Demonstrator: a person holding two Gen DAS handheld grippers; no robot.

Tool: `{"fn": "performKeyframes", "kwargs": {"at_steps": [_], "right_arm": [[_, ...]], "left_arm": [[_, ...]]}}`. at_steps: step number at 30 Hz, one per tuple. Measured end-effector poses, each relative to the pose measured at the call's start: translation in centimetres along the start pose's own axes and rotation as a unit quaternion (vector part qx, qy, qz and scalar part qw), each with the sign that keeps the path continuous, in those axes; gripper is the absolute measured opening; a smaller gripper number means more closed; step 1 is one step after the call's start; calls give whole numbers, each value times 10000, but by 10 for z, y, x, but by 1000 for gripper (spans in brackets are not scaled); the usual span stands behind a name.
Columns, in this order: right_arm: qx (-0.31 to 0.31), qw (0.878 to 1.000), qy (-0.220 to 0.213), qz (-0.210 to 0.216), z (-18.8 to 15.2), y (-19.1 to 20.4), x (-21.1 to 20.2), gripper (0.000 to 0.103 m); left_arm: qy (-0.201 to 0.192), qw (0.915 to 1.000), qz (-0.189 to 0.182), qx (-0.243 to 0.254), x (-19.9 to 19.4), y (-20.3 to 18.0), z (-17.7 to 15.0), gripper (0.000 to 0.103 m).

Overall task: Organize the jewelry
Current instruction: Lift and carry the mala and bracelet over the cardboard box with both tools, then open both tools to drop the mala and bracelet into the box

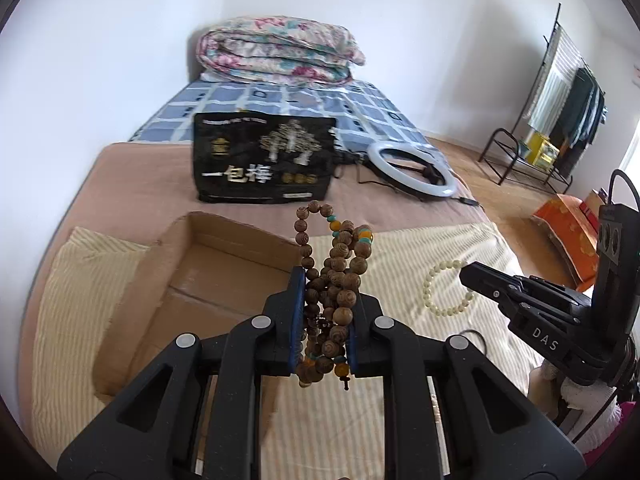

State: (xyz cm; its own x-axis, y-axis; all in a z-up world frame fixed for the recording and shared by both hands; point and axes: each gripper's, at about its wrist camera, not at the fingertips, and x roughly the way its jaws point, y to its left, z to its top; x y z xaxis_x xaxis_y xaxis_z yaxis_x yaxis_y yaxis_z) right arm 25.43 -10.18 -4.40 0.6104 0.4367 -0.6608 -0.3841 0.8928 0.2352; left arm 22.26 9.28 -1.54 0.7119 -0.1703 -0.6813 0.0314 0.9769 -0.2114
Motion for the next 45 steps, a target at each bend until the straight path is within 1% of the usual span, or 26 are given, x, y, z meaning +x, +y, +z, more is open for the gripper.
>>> {"fn": "performKeyframes", "kwargs": {"at_steps": [8,14,18,24,28,30,32,34,35,37,38,39,40,41,42,45], "right_arm": [[-152,9991,91,376,4,38,32,5],[-237,9979,107,592,7,62,54,5],[-244,9970,191,708,7,73,72,5],[-283,9961,267,795,7,84,95,5],[-209,9957,329,843,6,85,108,5],[-196,9954,361,865,6,85,112,6],[-191,9957,371,828,6,86,114,9],[-169,9958,350,833,6,85,114,31],[-166,9962,320,797,7,85,113,33],[-184,9966,316,741,7,84,111,38],[-202,9967,318,715,7,84,111,39],[-222,9971,315,663,7,84,109,44],[-236,9974,302,607,7,84,108,52],[-248,9977,283,571,7,84,107,55],[-263,9978,265,553,7,84,105,57],[-287,9980,237,517,7,84,100,57]], "left_arm": [[-110,9986,368,-352,-10,55,0,15],[-113,9971,628,-404,-12,82,-4,15],[-65,9961,713,-521,-11,99,-7,15],[34,9953,748,-622,-7,114,-10,15],[103,9952,732,-642,-1,116,-10,15],[161,9955,734,-574,3,114,-11,16],[223,9956,754,-501,7,112,-12,16],[328,9960,698,-458,13,111,-12,16],[339,9959,702,-455,15,110,-12,18],[406,9952,760,-468,17,109,-13,39],[406,9949,782,-494,18,109,-13,54],[349,9947,814,-514,16,109,-14,55],[332,9947,832,-503,16,108,-13,55],[326,9948,836,-490,15,107,-13,55],[307,9947,851,-498,14,107,-13,55],[264,9945,858,-533,11,108,-12,55]]}}
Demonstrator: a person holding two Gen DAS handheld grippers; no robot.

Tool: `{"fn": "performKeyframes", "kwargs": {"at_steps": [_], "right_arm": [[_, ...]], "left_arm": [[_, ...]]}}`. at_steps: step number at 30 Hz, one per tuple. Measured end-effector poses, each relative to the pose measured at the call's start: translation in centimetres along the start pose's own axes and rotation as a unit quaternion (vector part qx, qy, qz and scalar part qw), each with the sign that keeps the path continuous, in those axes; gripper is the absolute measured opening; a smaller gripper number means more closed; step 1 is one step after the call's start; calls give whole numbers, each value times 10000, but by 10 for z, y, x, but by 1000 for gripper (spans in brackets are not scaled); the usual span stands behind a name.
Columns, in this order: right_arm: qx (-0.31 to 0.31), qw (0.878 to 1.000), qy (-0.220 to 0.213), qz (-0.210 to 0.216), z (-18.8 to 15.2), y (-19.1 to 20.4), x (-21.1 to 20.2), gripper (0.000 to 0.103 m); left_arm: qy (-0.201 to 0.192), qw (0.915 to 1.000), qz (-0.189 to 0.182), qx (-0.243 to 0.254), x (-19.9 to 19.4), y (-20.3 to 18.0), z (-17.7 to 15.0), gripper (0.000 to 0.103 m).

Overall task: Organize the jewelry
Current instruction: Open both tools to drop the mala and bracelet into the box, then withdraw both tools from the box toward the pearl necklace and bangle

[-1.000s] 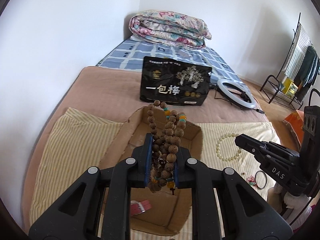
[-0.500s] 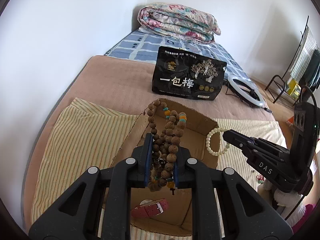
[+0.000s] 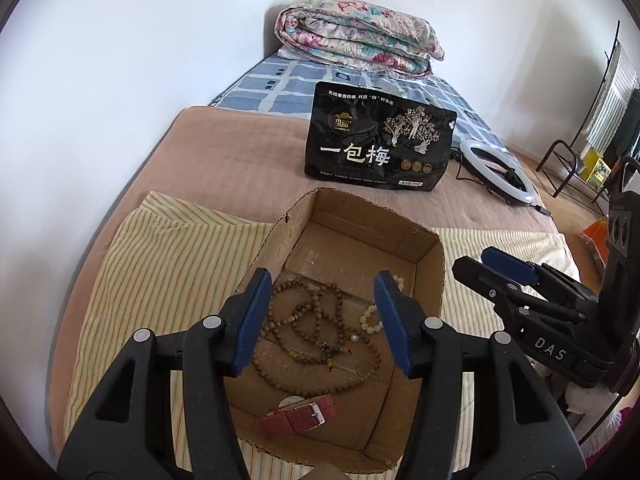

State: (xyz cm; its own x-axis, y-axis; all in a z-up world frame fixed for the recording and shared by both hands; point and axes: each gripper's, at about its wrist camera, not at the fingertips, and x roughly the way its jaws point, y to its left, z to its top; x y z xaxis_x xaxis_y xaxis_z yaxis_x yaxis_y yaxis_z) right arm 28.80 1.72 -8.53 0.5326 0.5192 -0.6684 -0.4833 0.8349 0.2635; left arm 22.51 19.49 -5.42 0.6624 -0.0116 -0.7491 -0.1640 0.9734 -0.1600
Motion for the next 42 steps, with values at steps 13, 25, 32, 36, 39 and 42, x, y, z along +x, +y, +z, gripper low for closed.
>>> {"fn": "performKeyframes", "kwargs": {"at_steps": [13,25,32,36,39,42], "right_arm": [[-194,9994,-167,-248,-7,-4,-44,78],[-134,9962,-299,-807,-23,-58,-114,89],[175,9929,-366,-1120,-40,-102,-158,89],[347,9898,-311,-1344,-56,-130,-176,89],[497,9878,-221,-1456,-68,-150,-184,89],[543,9862,-104,-1564,-81,-164,-187,89]], "left_arm": [[-178,9997,-152,-47,-22,-15,-4,55],[-147,9966,-736,336,-39,-70,-21,55],[118,9933,-991,589,-33,-107,-38,55],[326,9902,-1184,663,-27,-128,-51,55],[471,9877,-1261,800,-21,-144,-64,55],[630,9845,-1325,964,-15,-160,-78,57]]}}
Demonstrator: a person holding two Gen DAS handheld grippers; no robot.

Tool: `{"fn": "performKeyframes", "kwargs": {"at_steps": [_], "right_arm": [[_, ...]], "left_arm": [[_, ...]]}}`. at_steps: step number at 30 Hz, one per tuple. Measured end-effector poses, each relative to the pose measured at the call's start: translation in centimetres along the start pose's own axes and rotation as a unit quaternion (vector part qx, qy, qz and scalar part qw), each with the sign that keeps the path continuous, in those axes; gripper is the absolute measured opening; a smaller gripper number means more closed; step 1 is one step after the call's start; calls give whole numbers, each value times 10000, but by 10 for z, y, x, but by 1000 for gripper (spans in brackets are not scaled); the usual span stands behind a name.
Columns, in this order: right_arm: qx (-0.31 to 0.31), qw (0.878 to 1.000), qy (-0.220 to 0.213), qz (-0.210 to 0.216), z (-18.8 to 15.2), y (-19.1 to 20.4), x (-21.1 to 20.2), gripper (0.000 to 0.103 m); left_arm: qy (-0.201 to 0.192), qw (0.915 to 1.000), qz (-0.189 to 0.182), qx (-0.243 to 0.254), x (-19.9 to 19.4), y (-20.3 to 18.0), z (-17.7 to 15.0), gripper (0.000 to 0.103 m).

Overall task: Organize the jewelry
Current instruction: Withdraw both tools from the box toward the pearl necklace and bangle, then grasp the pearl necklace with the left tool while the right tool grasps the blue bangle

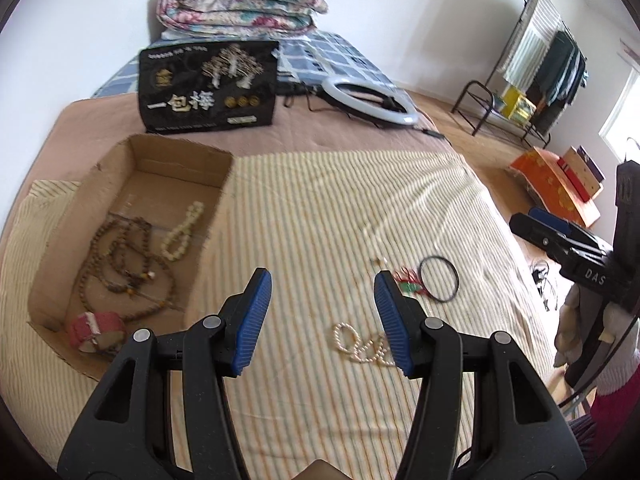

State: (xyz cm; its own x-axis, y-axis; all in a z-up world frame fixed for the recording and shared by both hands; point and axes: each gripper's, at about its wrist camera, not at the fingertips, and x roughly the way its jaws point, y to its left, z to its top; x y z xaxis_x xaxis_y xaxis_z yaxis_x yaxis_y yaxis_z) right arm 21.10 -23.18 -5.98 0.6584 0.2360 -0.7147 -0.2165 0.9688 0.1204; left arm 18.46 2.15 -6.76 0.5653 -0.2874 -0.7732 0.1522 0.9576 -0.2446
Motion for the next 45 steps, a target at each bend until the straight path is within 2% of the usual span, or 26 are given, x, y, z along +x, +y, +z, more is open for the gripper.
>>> {"fn": "performKeyframes", "kwargs": {"at_steps": [3,9,14,23,25,29,33,39,45], "right_arm": [[-48,9998,146,-122,-13,-11,4,89],[-116,9992,335,-202,-38,-25,15,89],[-46,9991,374,-179,-54,-36,22,89],[-17,9983,518,-273,-69,-43,36,91],[-49,9982,521,-281,-72,-42,38,103],[-110,9977,658,-144,-75,-38,42,103],[-164,9974,683,-155,-77,-34,46,103],[-149,9972,699,-223,-75,-37,50,103],[-47,9964,828,-186,-77,-43,59,103]], "left_arm": [[211,9997,-106,73,13,-12,-10,67],[568,9981,-196,136,37,-27,-30,67],[814,9964,-253,-13,55,-27,-40,67],[915,9957,-132,111,75,-31,-50,67],[934,9954,-126,150,78,-31,-50,67],[1035,9945,-151,46,88,-26,-46,67],[1107,9933,-233,-222,98,-18,-41,67],[1259,9911,-250,-339,114,-12,-40,67],[1267,9912,-362,-157,116,-23,-46,67]]}}
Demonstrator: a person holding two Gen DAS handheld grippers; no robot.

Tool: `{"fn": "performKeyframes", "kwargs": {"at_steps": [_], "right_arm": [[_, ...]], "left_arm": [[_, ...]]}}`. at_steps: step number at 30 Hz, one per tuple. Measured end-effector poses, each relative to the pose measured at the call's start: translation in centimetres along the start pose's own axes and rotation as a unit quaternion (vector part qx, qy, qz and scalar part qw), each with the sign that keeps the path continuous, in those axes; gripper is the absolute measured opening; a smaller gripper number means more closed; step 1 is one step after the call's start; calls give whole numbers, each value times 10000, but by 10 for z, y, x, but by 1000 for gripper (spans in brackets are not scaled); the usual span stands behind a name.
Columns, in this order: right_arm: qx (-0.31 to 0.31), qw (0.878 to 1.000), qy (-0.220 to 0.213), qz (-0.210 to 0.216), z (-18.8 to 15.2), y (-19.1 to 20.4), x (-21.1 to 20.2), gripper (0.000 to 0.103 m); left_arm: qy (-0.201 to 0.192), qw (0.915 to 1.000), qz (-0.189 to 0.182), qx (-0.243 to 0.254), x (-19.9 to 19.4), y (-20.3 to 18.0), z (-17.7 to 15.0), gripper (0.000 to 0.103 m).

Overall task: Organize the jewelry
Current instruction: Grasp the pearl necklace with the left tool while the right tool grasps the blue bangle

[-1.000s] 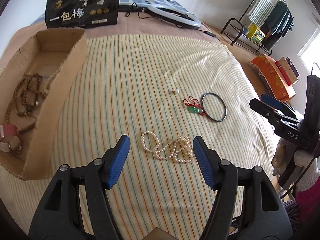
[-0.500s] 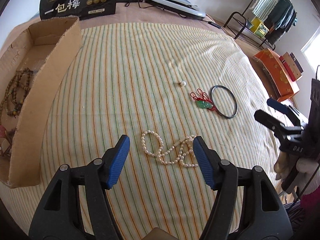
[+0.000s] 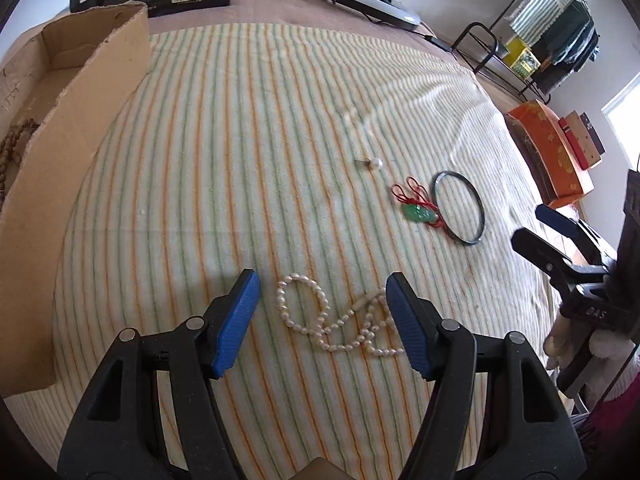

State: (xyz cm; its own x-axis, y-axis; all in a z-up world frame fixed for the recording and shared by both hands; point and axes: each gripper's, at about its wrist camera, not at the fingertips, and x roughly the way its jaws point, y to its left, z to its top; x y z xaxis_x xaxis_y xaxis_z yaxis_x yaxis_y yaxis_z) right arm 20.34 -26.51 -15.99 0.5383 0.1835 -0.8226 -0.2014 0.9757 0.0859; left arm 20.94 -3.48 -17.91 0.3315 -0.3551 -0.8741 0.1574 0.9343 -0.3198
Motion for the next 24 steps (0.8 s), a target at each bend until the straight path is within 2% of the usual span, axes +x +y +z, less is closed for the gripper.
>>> {"fn": "performKeyframes", "kwargs": {"at_steps": [2,10,15,22,24], "right_arm": [[53,10000,49,54,0,0,4,103],[10,9994,262,207,5,7,21,103],[-258,9986,385,247,9,19,32,103],[-727,9957,568,-17,8,32,50,101],[-874,9945,559,-103,8,35,53,101]], "left_arm": [[12,9999,-7,132,1,-7,-4,67],[-75,9943,508,934,9,-40,-20,67],[-107,9925,614,1049,13,-43,-23,67],[-127,9909,680,1158,16,-45,-23,67],[-148,9900,730,1201,17,-46,-23,64]]}}
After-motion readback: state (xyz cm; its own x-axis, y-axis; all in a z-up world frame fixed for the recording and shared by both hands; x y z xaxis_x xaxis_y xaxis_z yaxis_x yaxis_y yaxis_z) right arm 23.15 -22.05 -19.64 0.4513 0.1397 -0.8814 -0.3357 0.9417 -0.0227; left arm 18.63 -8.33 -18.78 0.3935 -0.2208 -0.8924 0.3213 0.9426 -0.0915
